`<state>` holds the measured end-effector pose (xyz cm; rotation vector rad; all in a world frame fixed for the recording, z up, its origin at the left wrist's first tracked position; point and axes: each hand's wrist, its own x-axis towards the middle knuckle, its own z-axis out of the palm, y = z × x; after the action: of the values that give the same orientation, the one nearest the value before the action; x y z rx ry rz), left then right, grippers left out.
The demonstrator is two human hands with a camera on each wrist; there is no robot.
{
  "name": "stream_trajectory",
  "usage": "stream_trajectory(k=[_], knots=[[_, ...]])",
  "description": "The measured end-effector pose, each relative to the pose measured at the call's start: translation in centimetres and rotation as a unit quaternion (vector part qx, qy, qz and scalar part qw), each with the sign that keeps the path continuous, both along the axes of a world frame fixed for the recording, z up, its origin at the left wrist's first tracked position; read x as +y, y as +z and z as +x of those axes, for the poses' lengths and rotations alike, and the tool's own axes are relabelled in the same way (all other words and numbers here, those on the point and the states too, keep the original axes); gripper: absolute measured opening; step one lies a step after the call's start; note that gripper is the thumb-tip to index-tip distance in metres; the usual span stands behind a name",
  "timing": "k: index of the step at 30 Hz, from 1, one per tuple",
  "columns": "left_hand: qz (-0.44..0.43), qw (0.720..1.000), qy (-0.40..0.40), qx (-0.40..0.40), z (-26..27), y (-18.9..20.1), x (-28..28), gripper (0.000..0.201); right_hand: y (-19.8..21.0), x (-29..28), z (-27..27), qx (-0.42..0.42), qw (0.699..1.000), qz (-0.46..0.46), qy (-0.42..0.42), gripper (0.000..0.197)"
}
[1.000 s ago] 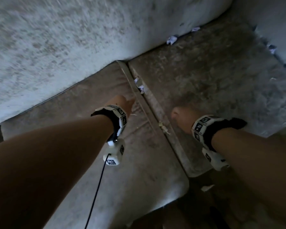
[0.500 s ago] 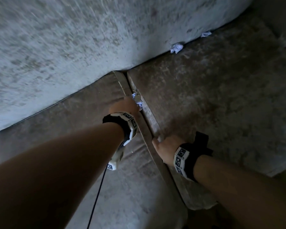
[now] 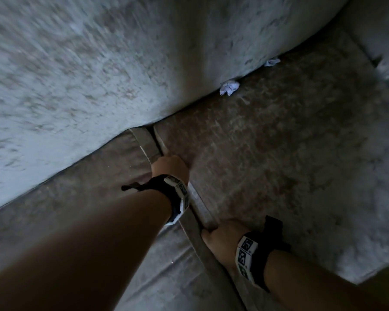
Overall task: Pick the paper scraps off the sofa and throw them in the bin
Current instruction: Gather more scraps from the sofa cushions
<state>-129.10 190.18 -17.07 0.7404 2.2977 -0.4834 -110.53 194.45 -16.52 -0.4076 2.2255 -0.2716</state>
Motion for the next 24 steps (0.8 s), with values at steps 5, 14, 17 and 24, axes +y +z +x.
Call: stream_trajectory(k=[5,14,17,24], knots=[[0.020,0.998,0.059,0.009,0.2,-1.4,0.3,0.031,-0.7,1.5,-0.9,-0.006,0.996,-0.067,-0.064,0.029],[0.060,0.997,0.002,0.041,0.6,0.4,-1.0,0.033,0.3,1.1,-1.6,-0.048,0.993,-0.072,-0.082,0.034],[0.116,0.992,0.046,0.020,1.1,2.6,-3.3,0.023,1.1,0.6,-1.9,-0.050,0.992,-0.050,-0.102,0.033],[0.205,0.923,0.325,-0.013,7.5,6.5,-13.6,0.029,5.1,-2.7,-3.5,0.039,0.988,-0.049,-0.142,0.026]])
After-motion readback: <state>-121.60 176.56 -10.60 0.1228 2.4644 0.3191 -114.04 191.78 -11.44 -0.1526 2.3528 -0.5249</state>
